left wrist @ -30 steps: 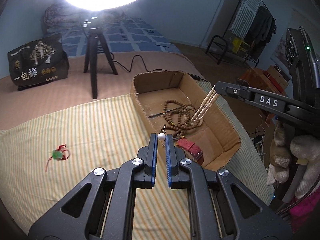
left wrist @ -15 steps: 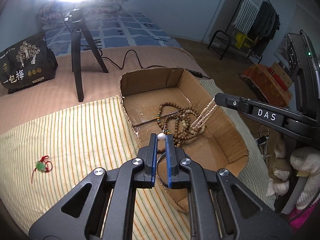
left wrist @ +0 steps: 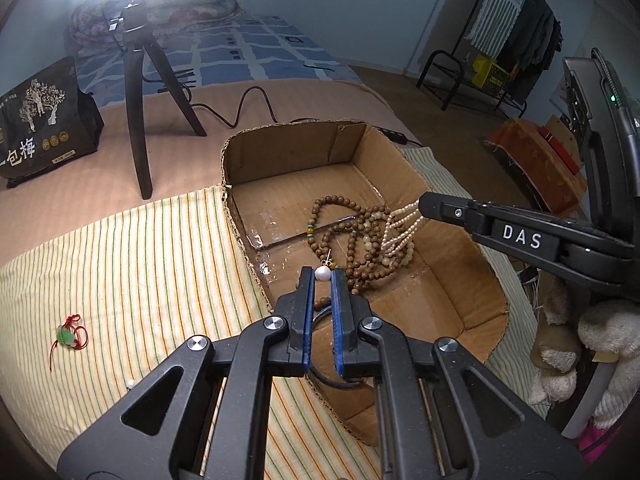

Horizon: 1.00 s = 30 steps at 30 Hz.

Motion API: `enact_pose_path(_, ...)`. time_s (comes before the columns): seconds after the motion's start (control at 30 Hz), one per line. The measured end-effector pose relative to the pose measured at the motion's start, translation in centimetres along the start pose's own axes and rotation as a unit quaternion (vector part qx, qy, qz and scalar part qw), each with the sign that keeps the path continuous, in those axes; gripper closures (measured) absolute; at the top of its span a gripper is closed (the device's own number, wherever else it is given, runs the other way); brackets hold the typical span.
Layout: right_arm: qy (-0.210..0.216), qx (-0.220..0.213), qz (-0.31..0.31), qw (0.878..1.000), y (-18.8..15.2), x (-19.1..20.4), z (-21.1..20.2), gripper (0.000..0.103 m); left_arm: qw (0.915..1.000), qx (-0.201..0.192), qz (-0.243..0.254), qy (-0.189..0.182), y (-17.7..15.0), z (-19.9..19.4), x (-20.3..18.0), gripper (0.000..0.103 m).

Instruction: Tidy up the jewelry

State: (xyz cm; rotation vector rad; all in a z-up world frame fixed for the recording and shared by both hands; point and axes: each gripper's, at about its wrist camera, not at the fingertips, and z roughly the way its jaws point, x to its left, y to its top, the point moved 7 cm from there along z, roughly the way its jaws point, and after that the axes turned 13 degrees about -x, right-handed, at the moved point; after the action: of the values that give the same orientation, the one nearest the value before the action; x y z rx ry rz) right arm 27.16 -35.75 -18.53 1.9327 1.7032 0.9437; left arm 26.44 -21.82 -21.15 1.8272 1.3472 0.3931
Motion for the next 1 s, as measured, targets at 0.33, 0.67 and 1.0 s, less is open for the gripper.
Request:
enact_pose_path(0.33,-0.007,0.001,-0.002,1.000,-0.1,0.0,0.1,0.073,1.0000,-0.001,-0.001,0.006,0.0,-0.2,0.2,0.066)
enact_pose_path(0.67,-0.025,-0.014,-0.001,1.000,0.4,-0.2,-0.6,0.029,0.9998,-0.006,0.002,0.017,0.1,-1.4,1.1,0.066)
enact_pose_path(1.0,-0.023,-0.040,-0.001,0.999,1.0,0.5,-1.6,0.012,0.9992,-0.016,0.009,0.035,0.1,-3.2,3.0,0.043)
